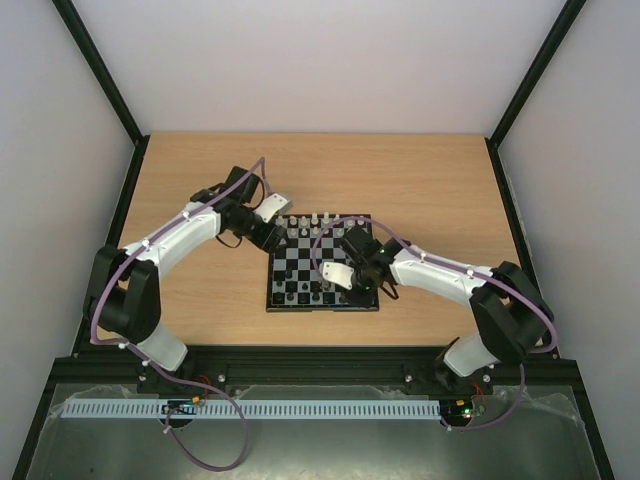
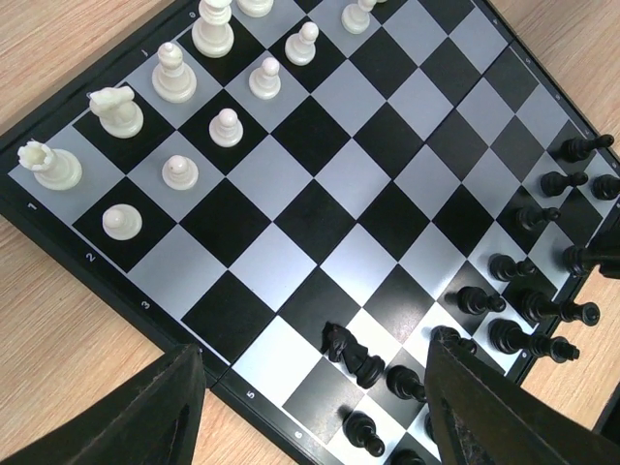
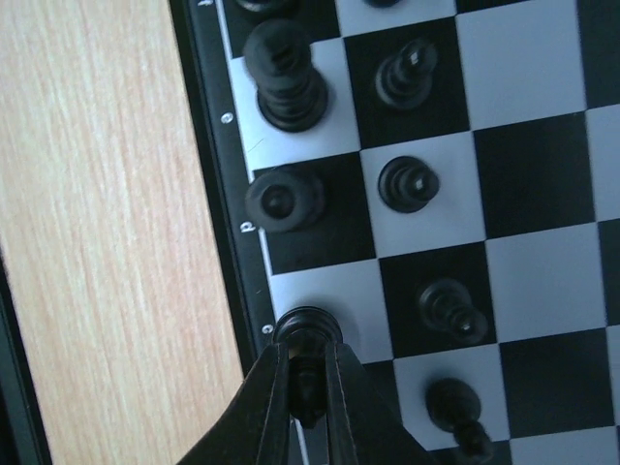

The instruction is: Set up the chess pieces on the board

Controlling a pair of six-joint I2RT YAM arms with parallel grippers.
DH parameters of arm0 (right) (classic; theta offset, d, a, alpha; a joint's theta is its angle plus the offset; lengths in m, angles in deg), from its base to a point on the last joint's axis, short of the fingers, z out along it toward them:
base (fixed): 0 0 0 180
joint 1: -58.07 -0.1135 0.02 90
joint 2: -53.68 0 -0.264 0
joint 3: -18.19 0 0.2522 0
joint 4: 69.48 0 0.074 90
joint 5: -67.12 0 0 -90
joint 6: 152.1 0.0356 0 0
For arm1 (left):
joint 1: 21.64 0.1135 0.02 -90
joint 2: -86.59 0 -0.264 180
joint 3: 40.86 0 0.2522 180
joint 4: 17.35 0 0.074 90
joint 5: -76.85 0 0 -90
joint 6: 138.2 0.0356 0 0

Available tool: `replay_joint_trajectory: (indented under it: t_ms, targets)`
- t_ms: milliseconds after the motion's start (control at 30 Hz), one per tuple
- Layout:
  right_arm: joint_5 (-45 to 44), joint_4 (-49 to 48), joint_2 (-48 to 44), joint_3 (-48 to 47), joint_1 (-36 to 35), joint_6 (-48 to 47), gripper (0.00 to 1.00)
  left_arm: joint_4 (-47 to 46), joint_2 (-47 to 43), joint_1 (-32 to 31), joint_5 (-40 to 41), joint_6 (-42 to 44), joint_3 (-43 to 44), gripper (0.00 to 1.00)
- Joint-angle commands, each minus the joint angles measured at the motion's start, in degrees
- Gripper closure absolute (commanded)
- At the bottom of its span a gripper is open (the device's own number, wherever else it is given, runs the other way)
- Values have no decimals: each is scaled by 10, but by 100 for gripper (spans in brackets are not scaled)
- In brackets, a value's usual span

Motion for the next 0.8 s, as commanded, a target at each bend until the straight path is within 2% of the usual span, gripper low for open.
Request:
replay_joint_trajectory:
  t_ms: [0, 333, 600, 767]
  targets:
    - [-8, -2, 16, -23, -5, 10, 96, -7, -21, 4, 4, -1, -13, 34]
    - [-13, 1, 22, -19, -10, 10, 91, -10, -20, 4, 1, -3, -13, 34]
    - [-17, 1, 21, -28, -10, 17, 75, -9, -19, 4, 2, -2, -14, 34]
    - [-39, 27, 5, -54, -10, 12, 72, 2, -22, 4, 7, 2, -15, 34]
